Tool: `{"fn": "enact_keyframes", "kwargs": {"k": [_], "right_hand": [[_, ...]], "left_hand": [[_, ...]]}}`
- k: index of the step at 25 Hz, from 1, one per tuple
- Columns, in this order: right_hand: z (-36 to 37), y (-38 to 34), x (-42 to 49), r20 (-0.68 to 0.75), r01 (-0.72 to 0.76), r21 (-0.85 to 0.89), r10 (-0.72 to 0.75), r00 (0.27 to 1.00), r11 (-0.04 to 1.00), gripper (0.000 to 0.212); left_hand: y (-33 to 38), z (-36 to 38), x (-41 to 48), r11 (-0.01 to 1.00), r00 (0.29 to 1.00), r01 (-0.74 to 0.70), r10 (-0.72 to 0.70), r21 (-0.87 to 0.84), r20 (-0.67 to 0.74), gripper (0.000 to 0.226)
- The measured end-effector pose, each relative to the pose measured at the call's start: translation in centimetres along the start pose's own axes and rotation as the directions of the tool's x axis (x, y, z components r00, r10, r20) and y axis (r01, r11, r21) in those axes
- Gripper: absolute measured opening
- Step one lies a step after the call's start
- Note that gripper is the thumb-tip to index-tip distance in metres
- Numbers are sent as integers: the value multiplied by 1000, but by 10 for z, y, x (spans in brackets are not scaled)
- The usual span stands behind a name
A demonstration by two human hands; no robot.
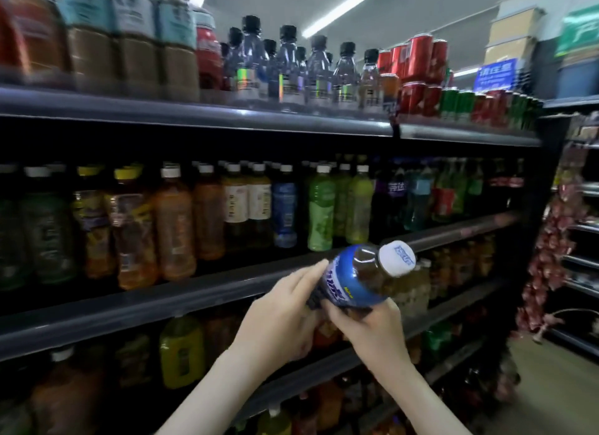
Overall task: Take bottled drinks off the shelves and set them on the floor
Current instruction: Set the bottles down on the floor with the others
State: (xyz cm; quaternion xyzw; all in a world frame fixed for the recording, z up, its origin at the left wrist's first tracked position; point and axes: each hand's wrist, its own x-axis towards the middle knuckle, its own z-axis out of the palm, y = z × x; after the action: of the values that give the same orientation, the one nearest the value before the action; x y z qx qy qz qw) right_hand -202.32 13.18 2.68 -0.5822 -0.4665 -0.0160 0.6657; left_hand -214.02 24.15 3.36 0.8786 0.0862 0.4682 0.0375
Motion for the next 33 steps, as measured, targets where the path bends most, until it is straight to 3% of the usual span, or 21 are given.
{"fn": "enact_keyframes", "kwargs": {"k": [4, 6, 8, 12, 14, 17, 19, 21, 28, 33], "right_hand": [[-77, 54, 35, -19, -100, -42, 100, 995, 994, 36], [-89, 72, 54, -22, -125, -26, 124, 992, 992, 39], [-84, 80, 73, 20, -138, 7, 138, 990, 990, 41], [-51, 81, 121, 291, -113, 184, 55, 955, 976, 54], [-39, 85, 153, 397, -96, 256, -14, 918, 962, 60], [-19, 109, 200, 347, -55, 46, 36, 937, 997, 73], [0, 127, 221, 312, -37, -143, 80, 947, 989, 87], [20, 141, 232, 348, -17, -189, 83, 934, 982, 100], [29, 176, 246, 425, 63, -280, 65, 903, 958, 109], [22, 186, 256, 500, 88, -220, 35, 865, 971, 109]], "left_hand": [[29, 76, 35, 999, 997, 33, -35, 31, 66, 70], [37, 102, 50, 999, 997, -16, 12, 44, 75, 77], [35, 113, 64, 997, 995, 67, -69, 28, 76, 83], [0, 119, 87, 969, 964, 247, -244, 12, -102, 64], [-22, 114, 98, 924, 904, 383, -374, 2, -205, 64], [-56, 105, 121, 756, 737, 653, -617, 53, -276, 66], [-75, 101, 133, 668, 659, 741, -706, 66, -260, 66], [-91, 103, 144, 609, 605, 790, -759, 67, -241, 68], [-111, 134, 161, 522, 542, 840, -817, 146, -195, 78], [-108, 153, 163, 521, 557, 828, -804, 206, -208, 70]]}}
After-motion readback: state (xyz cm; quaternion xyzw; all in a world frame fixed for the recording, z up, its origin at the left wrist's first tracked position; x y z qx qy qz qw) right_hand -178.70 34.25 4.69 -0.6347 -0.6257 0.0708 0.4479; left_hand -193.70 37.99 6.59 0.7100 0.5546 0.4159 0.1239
